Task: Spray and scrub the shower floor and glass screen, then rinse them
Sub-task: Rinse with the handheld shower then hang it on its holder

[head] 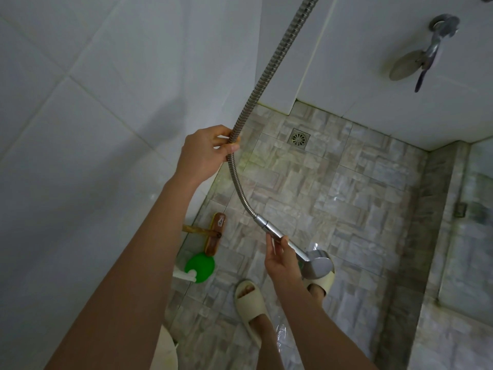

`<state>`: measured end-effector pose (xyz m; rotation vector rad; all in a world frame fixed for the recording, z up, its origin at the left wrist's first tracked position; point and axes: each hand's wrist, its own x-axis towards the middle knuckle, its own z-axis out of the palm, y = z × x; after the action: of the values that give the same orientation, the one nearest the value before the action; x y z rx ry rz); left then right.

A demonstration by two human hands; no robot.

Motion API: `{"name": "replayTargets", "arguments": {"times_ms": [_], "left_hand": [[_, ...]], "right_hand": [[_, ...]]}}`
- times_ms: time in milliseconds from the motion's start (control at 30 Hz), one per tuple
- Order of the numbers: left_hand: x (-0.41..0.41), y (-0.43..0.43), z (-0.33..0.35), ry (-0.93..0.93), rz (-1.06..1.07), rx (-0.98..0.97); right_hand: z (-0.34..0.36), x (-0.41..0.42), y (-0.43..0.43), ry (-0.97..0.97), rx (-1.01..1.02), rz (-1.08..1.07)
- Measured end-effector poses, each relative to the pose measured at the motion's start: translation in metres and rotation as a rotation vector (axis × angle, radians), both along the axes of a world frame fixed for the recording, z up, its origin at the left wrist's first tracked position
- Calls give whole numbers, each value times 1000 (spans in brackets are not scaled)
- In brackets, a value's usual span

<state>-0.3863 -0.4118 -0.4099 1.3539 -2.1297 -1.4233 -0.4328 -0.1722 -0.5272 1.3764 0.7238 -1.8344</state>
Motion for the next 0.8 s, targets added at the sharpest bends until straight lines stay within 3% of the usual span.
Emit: {"name": "replayTargets", "arguments": {"times_ms": [200, 233, 300, 367, 433, 500, 567, 800], "left_hand": [[-2, 1, -5, -2, -3, 2], [-3, 2, -5, -1, -3, 7], [-5, 3, -5, 6, -2, 15], [-5, 4, -4, 7, -2, 15], [-5, 4, -3, 1, 1, 7], [-4, 3, -2, 0, 2, -6], [-1, 1, -1, -2, 7, -13], [12, -11, 5, 25, 69, -21]], "right_hand": [[3, -2, -4, 87, 75, 131], [-1, -2, -2, 162, 132, 262], [-7, -2, 4, 431, 252, 813], [-16, 0, 0, 450, 148, 962], [-8, 2, -1, 294, 107, 864], [-3, 2, -8, 294, 207, 621], [-11, -3, -17, 76, 230, 384], [-11, -8, -39, 13, 89, 386]]}}
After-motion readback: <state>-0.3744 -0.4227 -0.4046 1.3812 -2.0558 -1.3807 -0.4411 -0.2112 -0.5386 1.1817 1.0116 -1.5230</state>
